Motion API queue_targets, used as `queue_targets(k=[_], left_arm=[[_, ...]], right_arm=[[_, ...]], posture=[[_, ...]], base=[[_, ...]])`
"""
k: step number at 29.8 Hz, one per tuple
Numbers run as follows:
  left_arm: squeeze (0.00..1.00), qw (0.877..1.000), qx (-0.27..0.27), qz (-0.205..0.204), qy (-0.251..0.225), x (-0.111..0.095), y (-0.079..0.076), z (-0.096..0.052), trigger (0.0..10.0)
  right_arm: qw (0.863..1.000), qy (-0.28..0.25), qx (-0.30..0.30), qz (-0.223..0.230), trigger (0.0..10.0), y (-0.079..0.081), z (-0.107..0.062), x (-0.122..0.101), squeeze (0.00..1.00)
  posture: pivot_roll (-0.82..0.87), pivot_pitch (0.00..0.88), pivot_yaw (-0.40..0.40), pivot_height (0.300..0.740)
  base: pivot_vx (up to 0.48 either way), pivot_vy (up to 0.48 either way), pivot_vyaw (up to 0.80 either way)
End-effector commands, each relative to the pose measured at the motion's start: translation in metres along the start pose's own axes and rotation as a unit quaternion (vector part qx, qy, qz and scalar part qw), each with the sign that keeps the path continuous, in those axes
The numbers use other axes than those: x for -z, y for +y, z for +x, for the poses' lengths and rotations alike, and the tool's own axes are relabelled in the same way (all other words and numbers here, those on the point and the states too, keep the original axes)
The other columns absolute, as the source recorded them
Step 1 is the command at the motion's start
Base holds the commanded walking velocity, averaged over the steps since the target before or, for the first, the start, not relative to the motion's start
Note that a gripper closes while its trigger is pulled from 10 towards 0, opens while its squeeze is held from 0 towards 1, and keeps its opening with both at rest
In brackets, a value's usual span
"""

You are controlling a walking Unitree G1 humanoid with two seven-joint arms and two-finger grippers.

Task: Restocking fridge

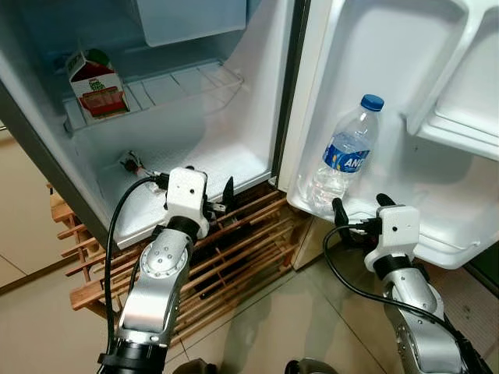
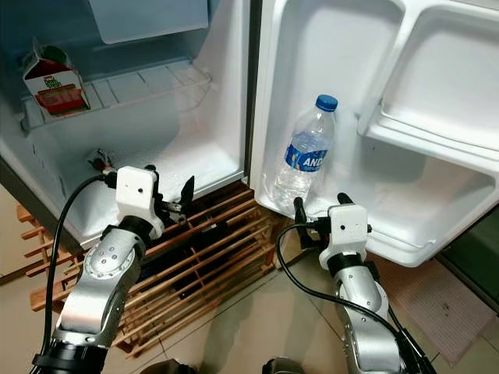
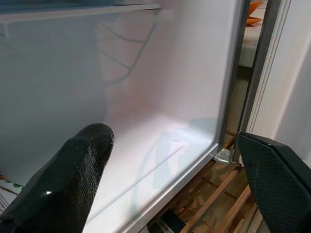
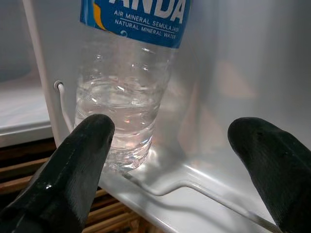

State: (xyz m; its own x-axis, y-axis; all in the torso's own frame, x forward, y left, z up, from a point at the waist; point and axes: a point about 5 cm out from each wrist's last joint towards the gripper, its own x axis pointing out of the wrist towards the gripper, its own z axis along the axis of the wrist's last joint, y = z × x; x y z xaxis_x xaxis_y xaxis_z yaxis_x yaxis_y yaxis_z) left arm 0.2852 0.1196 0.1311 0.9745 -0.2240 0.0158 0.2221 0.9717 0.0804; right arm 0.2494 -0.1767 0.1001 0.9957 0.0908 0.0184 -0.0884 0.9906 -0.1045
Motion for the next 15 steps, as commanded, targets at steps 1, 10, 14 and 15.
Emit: queue_targets(k=[1,10,14,15], left_arm=[[0.0,1.0,0.001,-0.002,0.003,0.001,-0.0014,0.001,10.0],[0.0,1.0,0.004,-0.01,0.003,0.0016,-0.0029,0.003,10.0],[0.0,1.0,0.006,-0.01,0.003,0.0015,-0.0023,0.0038,10.0],[0.0,1.0,0.006,-0.009,0.003,0.0013,-0.0023,0.004,10.0]], right_arm=[[1.0,-0.003,0.0,-0.003,10.0,0.0005,-0.0016,-0.0022,0.0],[1.0,0.004,0.0,-0.003,10.0,-0.0007,-0.0025,0.0014,0.0],[1.0,0.006,0.002,-0.004,10.0,-0.0021,-0.0028,0.0033,0.0],[1.0,0.007,0.003,-0.004,10.0,-0.0027,-0.0035,0.0043,0.0]], posture=[[-0.07,0.043,-0.023,0.726],[-0.09,0.036,-0.019,0.726],[-0.1,0.033,-0.015,0.726],[-0.1,0.033,-0.014,0.726]], base=[[0.0,0.0,0.0],[0.0,0.0,0.0],[0.0,0.0,0.0],[-0.27,0.0,0.0]])
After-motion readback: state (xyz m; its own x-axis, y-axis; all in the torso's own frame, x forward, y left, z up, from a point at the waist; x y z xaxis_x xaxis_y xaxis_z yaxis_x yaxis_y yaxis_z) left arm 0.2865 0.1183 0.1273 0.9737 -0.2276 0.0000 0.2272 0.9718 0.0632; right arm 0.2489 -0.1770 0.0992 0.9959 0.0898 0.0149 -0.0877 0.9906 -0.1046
